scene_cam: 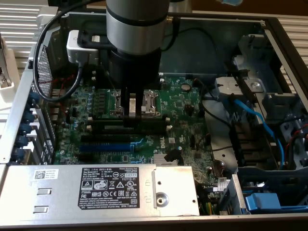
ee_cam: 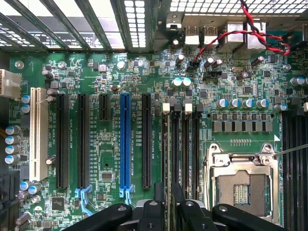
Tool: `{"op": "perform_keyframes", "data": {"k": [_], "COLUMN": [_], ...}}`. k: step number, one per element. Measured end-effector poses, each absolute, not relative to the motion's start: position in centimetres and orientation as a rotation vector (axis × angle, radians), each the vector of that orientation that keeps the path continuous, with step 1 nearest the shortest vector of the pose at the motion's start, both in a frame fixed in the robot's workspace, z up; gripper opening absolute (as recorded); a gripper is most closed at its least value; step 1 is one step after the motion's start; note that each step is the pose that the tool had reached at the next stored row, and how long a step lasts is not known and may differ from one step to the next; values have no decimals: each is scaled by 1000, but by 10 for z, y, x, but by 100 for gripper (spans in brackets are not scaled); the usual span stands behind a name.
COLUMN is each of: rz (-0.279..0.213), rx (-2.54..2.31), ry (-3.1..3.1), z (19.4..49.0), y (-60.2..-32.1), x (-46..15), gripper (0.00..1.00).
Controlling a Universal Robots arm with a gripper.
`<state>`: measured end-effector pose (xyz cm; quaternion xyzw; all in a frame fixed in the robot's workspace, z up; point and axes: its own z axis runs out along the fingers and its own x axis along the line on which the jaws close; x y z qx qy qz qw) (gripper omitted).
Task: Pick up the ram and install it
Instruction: 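Insert the ram into the slot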
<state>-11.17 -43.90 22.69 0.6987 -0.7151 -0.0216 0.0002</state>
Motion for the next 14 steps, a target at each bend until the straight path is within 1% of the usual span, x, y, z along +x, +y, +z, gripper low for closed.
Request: {"op": "perform_keyframes", "data": {"k": [7, 14], "rz": [-67, -63], "rx": [2195, 2197], "ry": [-2247, -2248], "z": [231, 242], "y": [-439, -439], "x": [-112, -112], "gripper": [21, 21]}}
